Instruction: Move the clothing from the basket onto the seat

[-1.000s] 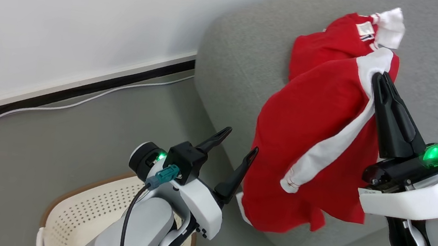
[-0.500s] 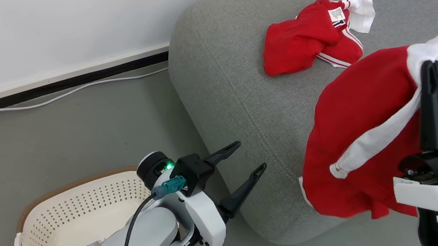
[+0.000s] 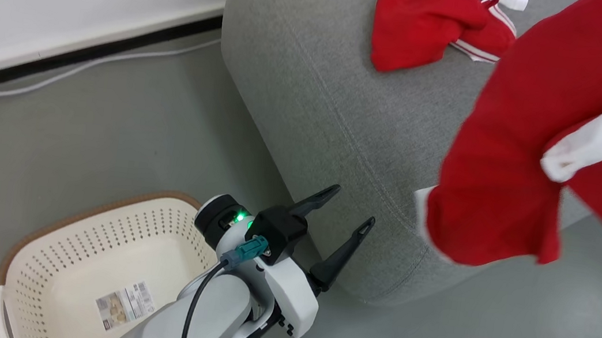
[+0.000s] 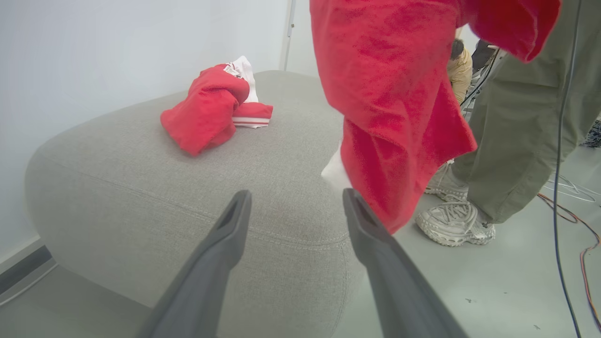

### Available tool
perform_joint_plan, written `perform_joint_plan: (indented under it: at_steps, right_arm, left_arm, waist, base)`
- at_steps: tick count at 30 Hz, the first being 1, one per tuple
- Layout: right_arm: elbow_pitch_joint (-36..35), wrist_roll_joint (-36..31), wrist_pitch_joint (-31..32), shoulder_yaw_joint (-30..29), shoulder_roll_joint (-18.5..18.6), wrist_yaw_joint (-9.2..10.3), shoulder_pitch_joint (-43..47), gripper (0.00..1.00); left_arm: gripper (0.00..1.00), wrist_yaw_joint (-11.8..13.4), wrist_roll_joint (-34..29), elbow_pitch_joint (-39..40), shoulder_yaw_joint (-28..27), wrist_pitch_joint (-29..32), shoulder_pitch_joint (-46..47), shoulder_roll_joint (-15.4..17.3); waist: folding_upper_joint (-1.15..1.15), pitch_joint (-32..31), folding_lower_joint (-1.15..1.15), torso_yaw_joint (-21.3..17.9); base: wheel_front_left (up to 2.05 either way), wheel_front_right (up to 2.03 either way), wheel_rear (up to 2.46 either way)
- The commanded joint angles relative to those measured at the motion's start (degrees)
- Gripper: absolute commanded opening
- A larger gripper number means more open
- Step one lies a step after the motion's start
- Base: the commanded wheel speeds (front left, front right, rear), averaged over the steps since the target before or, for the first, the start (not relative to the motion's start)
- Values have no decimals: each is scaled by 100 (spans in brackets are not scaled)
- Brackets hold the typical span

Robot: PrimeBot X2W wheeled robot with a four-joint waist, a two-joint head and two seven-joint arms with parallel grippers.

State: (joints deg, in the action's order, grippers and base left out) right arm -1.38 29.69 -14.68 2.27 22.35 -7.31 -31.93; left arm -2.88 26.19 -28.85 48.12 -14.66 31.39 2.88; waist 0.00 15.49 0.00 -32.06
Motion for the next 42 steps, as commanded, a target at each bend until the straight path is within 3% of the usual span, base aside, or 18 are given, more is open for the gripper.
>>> perform_joint_plan:
  at_steps: [1,21,29,37,42]
  right_arm:
    - [-79,-2,-32,2,152,-18,-158,0]
    - [1840,-609,-32,-1106,1759,-18,-2627,0]
    - [2610,-879,-32,-967,2301,-18,-3384,0]
    - [3668,-1097,-32,-1176,2674,-18,-3844,0]
    - [4097,-1150,-32,-1276,2686,-18,-3733,0]
  left_arm:
    - [100,59,-60,96,-134,-34,248,-1]
    - [100,395,-78,-218,640,-34,1113,-1]
    - [100,482,-4,-297,908,-34,1390,-1]
    - [100,647,88,-118,1109,-34,1448,-1]
    - [100,720,142,-84,1183,-34,1397,-1]
  waist:
    - [0,190,0,-17]
    - [0,1938,0,533]
    - [0,2321,0,812]
    - [0,2610,0,1167]
    - [0,2709,0,1292]
  base:
    - [0,0,0]
    - [0,0,0]
    - [0,0,0]
    - [0,0,0]
    - [0,0,0]
